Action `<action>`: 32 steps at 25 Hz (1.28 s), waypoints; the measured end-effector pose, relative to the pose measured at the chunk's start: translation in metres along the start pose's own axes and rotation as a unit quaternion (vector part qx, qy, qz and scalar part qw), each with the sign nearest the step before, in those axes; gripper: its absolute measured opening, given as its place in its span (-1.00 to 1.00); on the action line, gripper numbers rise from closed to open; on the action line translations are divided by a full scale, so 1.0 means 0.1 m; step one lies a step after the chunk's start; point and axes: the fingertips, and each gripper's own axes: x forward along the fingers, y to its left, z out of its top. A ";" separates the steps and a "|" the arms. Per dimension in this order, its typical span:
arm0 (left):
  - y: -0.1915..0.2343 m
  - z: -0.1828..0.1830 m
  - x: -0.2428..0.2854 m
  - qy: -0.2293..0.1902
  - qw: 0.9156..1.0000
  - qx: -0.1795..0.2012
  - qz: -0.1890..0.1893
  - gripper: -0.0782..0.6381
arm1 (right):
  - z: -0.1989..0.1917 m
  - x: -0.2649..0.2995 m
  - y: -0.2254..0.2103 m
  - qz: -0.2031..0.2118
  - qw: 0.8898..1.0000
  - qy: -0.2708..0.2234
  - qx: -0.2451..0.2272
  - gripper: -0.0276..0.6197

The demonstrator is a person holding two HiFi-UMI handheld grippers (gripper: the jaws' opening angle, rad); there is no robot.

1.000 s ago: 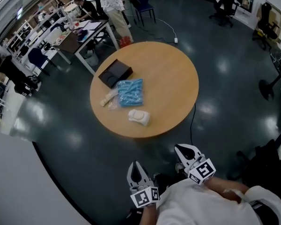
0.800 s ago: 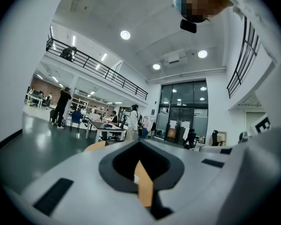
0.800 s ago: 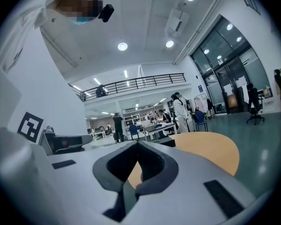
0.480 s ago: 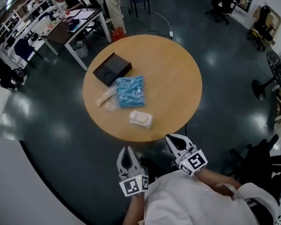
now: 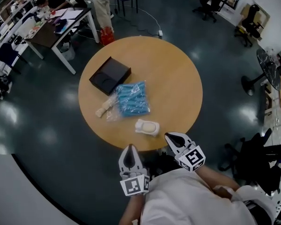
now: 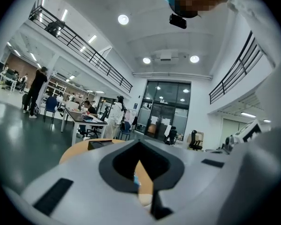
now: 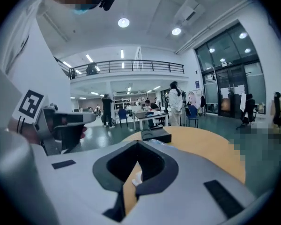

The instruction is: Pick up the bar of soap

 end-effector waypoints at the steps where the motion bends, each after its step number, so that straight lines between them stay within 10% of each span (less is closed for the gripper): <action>1: 0.04 0.00 0.04 0.000 1.000 -0.001 0.002 -0.77 | -0.05 0.07 -0.02 0.005 1.000 0.018 -0.006 -0.88; 8: 0.11 -0.05 0.28 0.000 1.000 -0.010 -0.011 -0.77 | -0.78 0.63 -0.11 0.065 0.974 0.198 -0.084 -0.88; 24: 0.45 -0.16 0.19 0.023 0.999 -0.040 0.010 -0.77 | -2.05 1.58 -0.18 0.152 0.817 0.506 -0.232 -0.17; 32: 0.62 -0.16 0.17 0.021 0.998 -0.058 0.024 -0.77 | -2.23 1.59 -0.25 0.147 0.763 0.591 -0.216 -0.10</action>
